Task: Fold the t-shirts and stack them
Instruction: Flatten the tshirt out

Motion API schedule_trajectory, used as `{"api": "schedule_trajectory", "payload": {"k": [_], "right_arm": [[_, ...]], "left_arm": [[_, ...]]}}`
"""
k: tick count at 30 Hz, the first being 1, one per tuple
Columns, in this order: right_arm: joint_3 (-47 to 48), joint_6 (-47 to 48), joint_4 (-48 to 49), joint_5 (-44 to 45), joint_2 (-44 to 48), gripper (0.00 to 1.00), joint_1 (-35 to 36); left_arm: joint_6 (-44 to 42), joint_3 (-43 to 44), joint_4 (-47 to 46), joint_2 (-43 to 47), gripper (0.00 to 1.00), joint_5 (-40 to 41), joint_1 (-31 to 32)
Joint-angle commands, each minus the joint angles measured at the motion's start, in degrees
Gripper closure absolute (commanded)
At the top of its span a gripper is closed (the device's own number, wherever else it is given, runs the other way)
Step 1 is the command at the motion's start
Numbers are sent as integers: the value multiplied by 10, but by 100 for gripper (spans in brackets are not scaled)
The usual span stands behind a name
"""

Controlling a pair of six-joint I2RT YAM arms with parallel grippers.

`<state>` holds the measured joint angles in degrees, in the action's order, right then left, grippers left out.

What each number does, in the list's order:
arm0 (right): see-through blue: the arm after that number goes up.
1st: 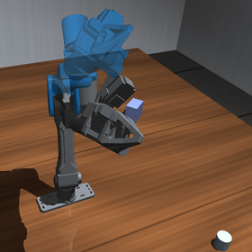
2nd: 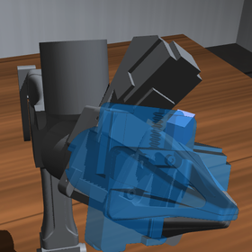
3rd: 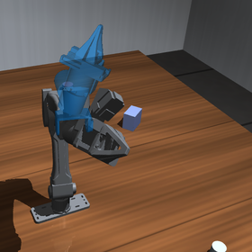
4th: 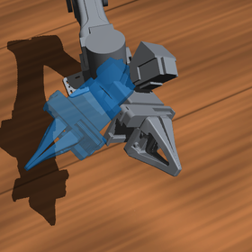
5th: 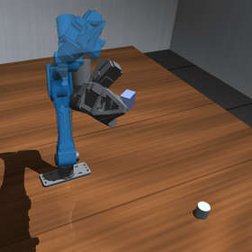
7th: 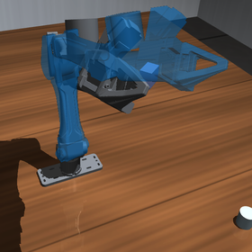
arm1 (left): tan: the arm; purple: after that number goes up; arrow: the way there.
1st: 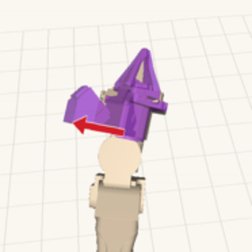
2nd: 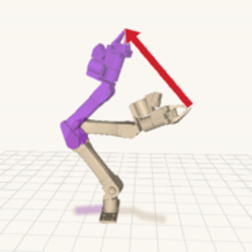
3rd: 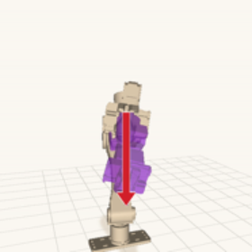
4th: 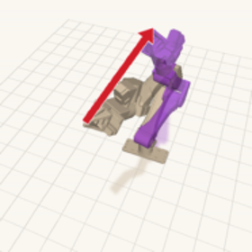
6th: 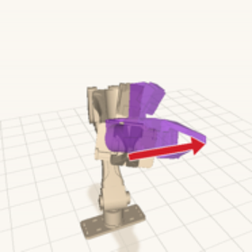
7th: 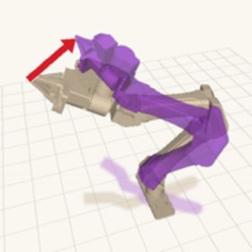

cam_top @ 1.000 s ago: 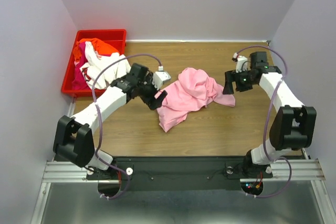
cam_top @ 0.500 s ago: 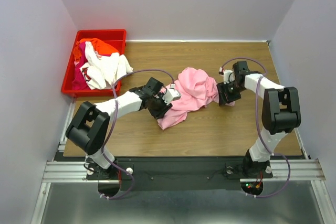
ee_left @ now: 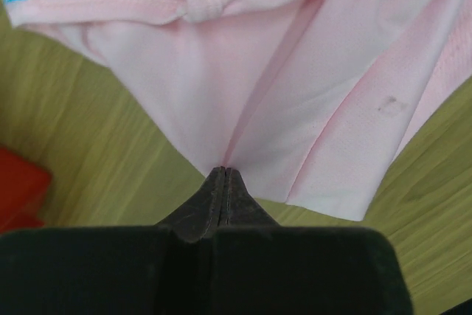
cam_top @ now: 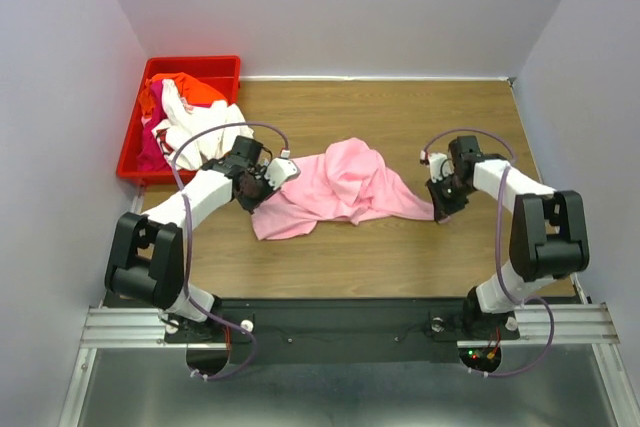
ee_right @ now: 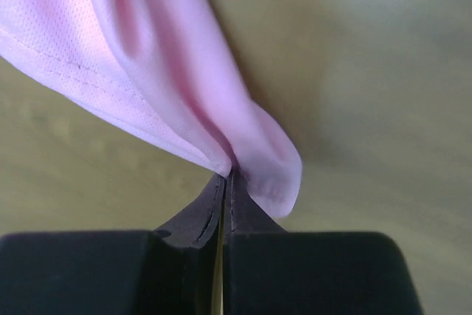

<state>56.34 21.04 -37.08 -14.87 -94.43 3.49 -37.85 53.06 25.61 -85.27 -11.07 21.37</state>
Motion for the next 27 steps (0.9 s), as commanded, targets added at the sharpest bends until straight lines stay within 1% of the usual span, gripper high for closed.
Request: {"api": "schedule_trajectory", "payload": {"k": [1, 2, 3, 4, 5, 6, 7, 8, 10, 11, 12, 13, 14, 16, 17, 19, 20, 21, 24, 27], "right_arm": [[-11, 57, -96, -13, 78, 91, 4], [-3, 55, -105, -15, 85, 55, 5], [23, 55, -125, -21, 93, 39, 5], [37, 57, -133, -45, 98, 26, 5], [50, 45, -135, -61, 101, 18, 5], [82, 27, -134, -107, 104, 17, 5], [97, 27, -135, -107, 102, 17, 6], [115, 6, -133, -147, 96, 19, 7], [150, -6, -131, -200, 79, 25, 19], [154, -27, -122, -205, 79, 31, 39], [156, -38, -92, -204, 79, 35, 55], [157, -48, -77, -199, 79, 38, 72], [159, -67, -46, -183, 76, 41, 113], [165, -82, -25, -149, 66, 43, 156], [183, -93, -20, -136, 43, 43, 192], [203, -100, -18, -119, 16, 42, 222], [213, -104, -17, -111, 1, 40, 233], [229, -105, -17, -104, -20, 35, 256], [252, -115, -14, -98, -52, 28, 283], [274, -124, -6, -89, -100, 28, 296]], "left_arm": [[-90, 20, 67, 34, 97, 18, -18], [-99, 29, 79, 36, 73, 14, -18], [-102, 50, 85, 42, 58, -7, -18], [-104, 62, 88, 47, 36, -23, -18], [-102, 71, 89, 52, 30, -39, -18], [-93, 91, 88, 57, 28, -77, -16], [-87, 99, 88, 57, 28, -94, -14], [-81, 106, 86, 58, 28, -109, -12], [-68, 113, 78, 62, 28, -149, -9], [-61, 111, 70, 65, 28, -160, -9], [-42, 108, 53, 67, 28, -180, -8], [-34, 105, 45, 68, 28, -189, -8], [-26, 105, 39, 67, 29, -198, -9], [-3, 99, 33, 61, 30, -214, -9], [5, 95, 25, 59, 30, -216, -9], [26, 78, 15, 61, 30, -216, -9], [30, 72, 9, 63, 29, -215, -9], [33, 66, 0, 63, 28, -214, -10], [47, 43, -14, 62, 27, -209, -9], [52, 28, -27, 59, 27, -202, -10]]}}
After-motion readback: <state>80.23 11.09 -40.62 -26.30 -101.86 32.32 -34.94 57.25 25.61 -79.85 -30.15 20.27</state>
